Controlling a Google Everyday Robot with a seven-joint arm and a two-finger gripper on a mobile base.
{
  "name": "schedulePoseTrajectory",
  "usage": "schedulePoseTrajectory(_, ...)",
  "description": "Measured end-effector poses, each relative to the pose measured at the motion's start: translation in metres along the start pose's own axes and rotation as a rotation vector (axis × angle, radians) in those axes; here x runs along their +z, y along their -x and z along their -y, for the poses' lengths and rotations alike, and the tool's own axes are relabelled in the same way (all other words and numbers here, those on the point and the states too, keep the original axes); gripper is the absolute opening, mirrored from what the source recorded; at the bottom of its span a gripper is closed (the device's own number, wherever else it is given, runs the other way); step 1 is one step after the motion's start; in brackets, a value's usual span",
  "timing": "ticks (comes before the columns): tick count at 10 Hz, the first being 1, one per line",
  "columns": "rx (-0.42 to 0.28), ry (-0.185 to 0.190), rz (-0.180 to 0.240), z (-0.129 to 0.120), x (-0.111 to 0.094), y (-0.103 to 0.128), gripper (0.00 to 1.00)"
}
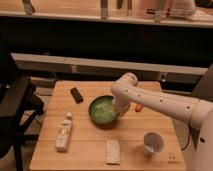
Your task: Drag the ceramic bowl in a circle
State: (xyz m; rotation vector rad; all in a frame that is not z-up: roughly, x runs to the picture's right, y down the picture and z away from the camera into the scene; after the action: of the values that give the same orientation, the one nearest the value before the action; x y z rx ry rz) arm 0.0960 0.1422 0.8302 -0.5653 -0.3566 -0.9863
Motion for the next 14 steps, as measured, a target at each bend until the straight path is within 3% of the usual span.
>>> schedulePoseTrajectory(14, -0.093, 0.008, 0.007, -0.015, -0.001, -0.007, 0.04)
